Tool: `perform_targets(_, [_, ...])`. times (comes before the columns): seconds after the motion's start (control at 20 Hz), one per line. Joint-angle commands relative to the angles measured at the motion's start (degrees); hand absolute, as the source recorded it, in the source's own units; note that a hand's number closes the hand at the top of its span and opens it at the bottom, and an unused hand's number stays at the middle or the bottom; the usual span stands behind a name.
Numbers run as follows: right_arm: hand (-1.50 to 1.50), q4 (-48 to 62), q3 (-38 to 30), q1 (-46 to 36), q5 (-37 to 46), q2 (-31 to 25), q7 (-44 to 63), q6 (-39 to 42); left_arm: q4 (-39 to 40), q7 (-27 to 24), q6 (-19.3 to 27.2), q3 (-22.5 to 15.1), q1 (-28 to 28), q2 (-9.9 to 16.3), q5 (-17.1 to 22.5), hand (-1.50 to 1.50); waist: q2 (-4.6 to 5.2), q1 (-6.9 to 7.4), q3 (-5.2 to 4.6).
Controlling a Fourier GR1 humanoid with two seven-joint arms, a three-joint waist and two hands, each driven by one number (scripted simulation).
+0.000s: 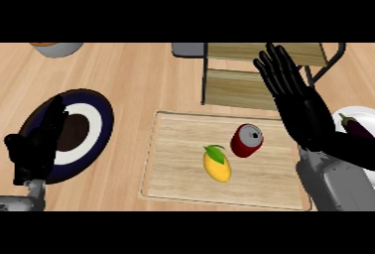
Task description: Pick the lemon from the tray and place it in the tiered shelf
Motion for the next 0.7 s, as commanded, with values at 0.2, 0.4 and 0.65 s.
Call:
perform_targets(0.2, [-1.50, 10.0, 1.7, -5.6, 0.9, -2.7, 14.5, 1.7, 0.9, -5.3, -2.9, -6.2, -4.9, -4.2, -4.0, 0.00, -0.51, -0.31, -1.46])
perform_targets(0.4, [1.50, 12.6, 0.1, -0.7, 11.1, -12.0, 11.4, -3.4, -0.9, -2.9, -3.6, -6.2, -4.0, -3.7, -2.4, 0.00, -0.52, -3.64, -3.09])
perform_targets(0.65, [-1.50, 20.5, -1.1, 4.0, 19.4, 1.2, 1.9, -24.9, 1.6, -3.2, -5.1, -8.4, -7.4, -6.7, -2.5, 0.00, -0.35, -0.83, -1.31])
